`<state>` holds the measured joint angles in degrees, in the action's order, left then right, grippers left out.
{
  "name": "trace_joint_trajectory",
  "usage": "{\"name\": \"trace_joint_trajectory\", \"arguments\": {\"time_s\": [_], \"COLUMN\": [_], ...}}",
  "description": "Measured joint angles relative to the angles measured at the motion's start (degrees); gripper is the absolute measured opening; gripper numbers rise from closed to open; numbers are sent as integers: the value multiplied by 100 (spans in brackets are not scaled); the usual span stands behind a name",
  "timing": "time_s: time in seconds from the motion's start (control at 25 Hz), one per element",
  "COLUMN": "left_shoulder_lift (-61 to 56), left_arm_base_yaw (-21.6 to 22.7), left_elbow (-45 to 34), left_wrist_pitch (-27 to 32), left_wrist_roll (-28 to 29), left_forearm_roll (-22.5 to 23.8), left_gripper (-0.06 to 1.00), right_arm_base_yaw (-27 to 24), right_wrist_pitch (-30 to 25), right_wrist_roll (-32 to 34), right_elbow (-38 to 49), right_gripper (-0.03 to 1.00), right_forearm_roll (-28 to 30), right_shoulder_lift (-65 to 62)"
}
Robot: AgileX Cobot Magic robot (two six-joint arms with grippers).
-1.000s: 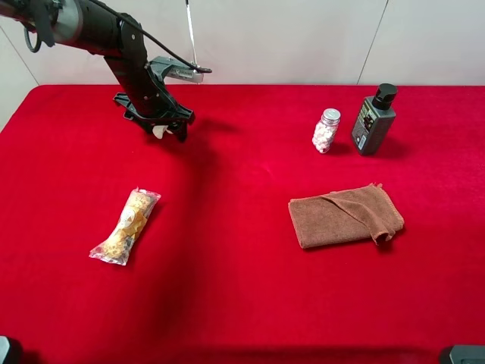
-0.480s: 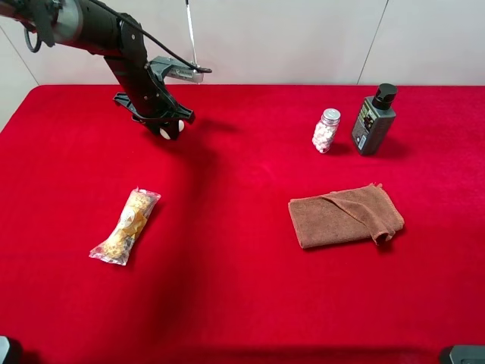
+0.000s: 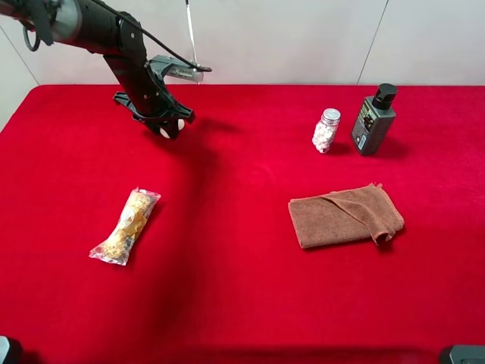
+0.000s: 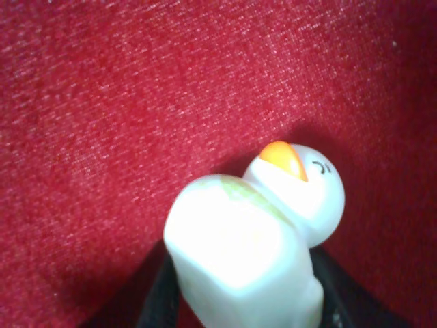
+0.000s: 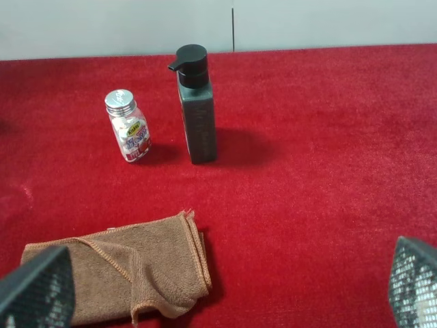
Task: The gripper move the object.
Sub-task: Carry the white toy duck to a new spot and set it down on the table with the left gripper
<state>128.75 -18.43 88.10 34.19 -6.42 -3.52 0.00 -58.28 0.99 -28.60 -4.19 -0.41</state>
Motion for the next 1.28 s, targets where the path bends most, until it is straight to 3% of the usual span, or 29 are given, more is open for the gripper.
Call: {"name": "trace_joint_trajectory", "arguments": {"time_s": [0.76, 1.28], "left_shoulder_lift": [-610, -765], "left_arm_base_yaw": [-26, -582], "left_elbow": [28, 391], "left_wrist_pitch": [560, 1153], "left_wrist_roll": [0, 45], "left_forearm_roll": [-101, -103], "left_gripper": [35, 34], "right_arm_base_yaw": [0, 0], "right_wrist_pitch": [0, 5], "right_wrist_roll": [0, 0], "right_elbow": [0, 0], "right_gripper": [69, 69], "right_forearm_roll": [-4, -23], "right_shoulder_lift": [0, 0]}}
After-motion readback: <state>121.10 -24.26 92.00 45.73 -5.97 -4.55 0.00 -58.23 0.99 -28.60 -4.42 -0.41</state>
